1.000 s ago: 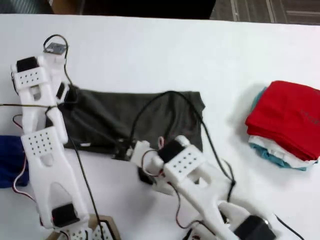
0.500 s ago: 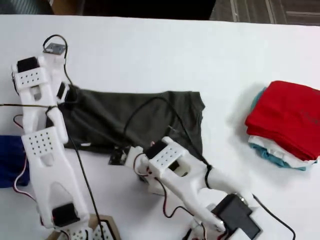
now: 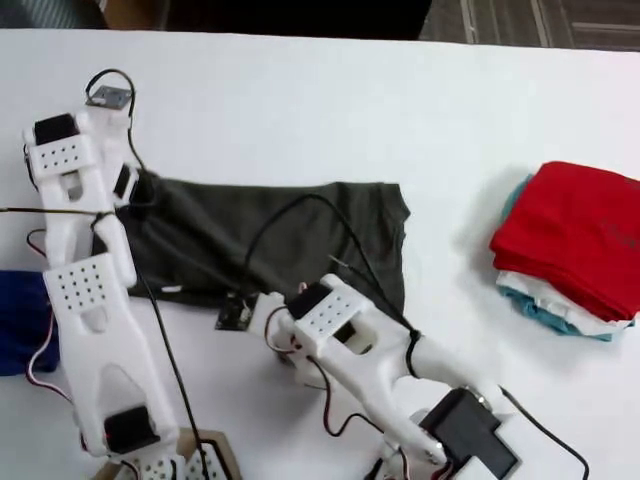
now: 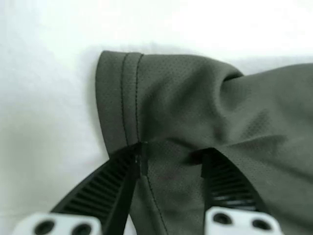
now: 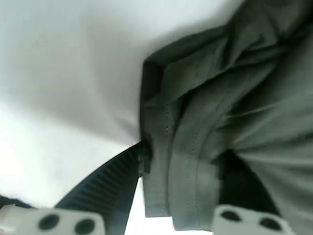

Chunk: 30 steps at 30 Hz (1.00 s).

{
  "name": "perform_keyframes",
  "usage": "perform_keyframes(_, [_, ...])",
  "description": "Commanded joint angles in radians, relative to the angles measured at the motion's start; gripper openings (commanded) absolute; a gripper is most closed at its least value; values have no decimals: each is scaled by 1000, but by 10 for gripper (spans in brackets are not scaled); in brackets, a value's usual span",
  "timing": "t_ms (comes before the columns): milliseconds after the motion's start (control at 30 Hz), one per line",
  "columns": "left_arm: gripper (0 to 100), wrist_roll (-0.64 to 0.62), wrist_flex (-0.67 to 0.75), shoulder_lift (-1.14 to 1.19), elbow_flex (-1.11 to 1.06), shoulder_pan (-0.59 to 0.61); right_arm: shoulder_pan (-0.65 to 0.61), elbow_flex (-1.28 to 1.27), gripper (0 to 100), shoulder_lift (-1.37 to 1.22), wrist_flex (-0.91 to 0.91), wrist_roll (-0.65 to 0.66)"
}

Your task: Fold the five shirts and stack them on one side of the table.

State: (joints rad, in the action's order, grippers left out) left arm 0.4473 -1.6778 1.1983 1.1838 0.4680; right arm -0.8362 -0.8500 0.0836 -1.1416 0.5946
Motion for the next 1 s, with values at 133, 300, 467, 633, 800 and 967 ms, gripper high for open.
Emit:
perform_keyframes(133, [197, -14, 9, 15, 16, 26, -21, -8, 28, -28, -5, -3])
perform_keyframes(300, [197, -14, 8, 15, 16, 26, -19, 8, 21, -21, -8, -2])
perform_keyframes(467, [197, -14, 8, 15, 16, 26, -12, 123, 21, -19, -131, 6])
perform_keyframes(633, [197, -14, 6, 17, 16, 26, 93, 330, 21, -19, -272, 57])
perform_keyframes(800, [197, -14, 6, 17, 16, 26, 234, 526, 21, -28, -315, 141])
perform_keyframes(967, [197, -12, 6, 17, 16, 26, 297, 677, 21, -38, -309, 189])
